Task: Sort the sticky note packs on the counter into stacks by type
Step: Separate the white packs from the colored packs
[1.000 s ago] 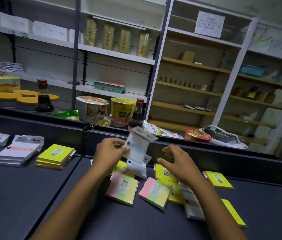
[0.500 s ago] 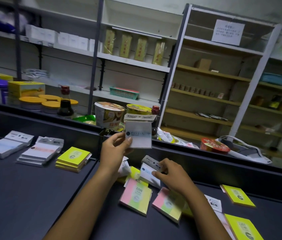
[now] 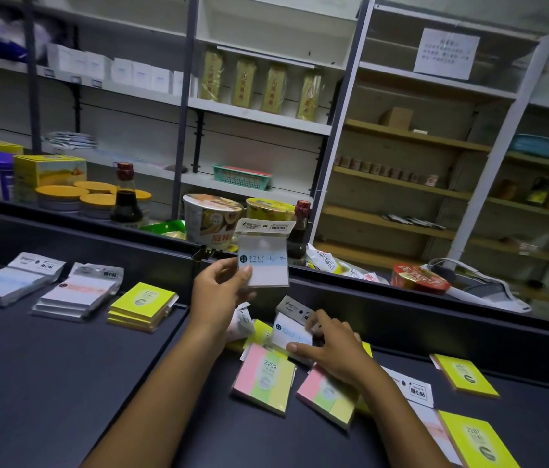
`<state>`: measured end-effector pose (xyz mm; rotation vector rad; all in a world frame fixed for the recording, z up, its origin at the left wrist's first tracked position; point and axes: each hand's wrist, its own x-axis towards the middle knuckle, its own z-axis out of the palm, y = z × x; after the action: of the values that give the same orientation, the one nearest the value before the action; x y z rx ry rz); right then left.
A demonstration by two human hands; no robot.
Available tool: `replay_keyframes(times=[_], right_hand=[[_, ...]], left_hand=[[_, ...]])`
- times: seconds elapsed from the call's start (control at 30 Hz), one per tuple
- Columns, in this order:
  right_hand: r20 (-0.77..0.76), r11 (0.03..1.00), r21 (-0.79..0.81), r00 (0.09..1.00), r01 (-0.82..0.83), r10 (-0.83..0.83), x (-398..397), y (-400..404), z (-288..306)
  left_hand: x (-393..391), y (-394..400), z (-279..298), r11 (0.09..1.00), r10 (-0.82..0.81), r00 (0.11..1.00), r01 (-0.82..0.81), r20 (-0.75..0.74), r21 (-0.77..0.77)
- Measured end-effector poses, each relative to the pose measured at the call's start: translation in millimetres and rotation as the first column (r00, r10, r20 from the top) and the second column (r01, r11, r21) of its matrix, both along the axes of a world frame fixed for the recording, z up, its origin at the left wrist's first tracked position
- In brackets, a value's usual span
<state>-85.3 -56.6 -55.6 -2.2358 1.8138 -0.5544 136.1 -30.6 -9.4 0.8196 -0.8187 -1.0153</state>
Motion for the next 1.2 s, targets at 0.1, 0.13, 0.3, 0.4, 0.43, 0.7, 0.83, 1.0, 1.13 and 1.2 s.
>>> replay_keyframes(times=[0.1, 0.13, 0.3, 0.4, 0.43, 0.7, 0.83, 1.0, 1.13, 1.2], right_hand=[[0.075, 1.0, 0.006, 0.997, -0.011, 0.011, 3, 5, 1], [0.081, 1.0, 0.01, 0.997, -0.002, 0.001, 4, 5, 1], [0.038, 0.998, 0.056, 0.999, 0.022, -0.024, 4, 7, 2], [0.097, 0.995, 0.098, 0.995, 0.018, -0.028, 5, 10, 5], [0.119, 0.994, 0.104, 0.992, 0.017, -0.029, 6, 11, 5], [0.365, 1.0, 0.025, 0.931, -0.007, -0.002, 11, 23, 12], [0.536, 0.998, -0.053, 0.844, 0.016, 0.015, 8, 33, 13], [0.74, 0.99, -0.113, 0.672, 0.08, 0.03, -4, 62, 15], [0.798, 0.986, -0.139, 0.6, 0.096, 0.054, -19, 94, 17], [0.808, 0.983, -0.146, 0.587, 0.11, 0.054, -28, 112, 17]], left_hand=[[0, -1, -2, 1.0, 0.007, 1.0, -0.007, 0.003, 0.001], [0, 0, -3, 1.0, 0.01, 1.0, -0.01, 0.004, 0.005], [-1, 0, -7, 0.999, 0.028, 0.999, -0.029, 0.032, 0.024], [-3, -1, -10, 0.999, 0.024, 0.999, -0.025, 0.034, 0.028], [-4, -1, -10, 0.999, 0.021, 0.999, -0.022, 0.036, 0.03], [-3, 1, -11, 1.0, 0.023, 1.0, -0.023, 0.008, 0.021], [-5, 5, -7, 1.0, 0.018, 1.0, -0.018, 0.007, -0.025], [-8, 18, -8, 0.997, -0.006, 0.995, 0.013, 0.104, -0.072], [-9, 40, -17, 0.998, -0.016, 0.975, 0.028, 0.22, -0.051], [-8, 54, -23, 0.997, 0.0, 0.973, 0.018, 0.23, -0.075]])
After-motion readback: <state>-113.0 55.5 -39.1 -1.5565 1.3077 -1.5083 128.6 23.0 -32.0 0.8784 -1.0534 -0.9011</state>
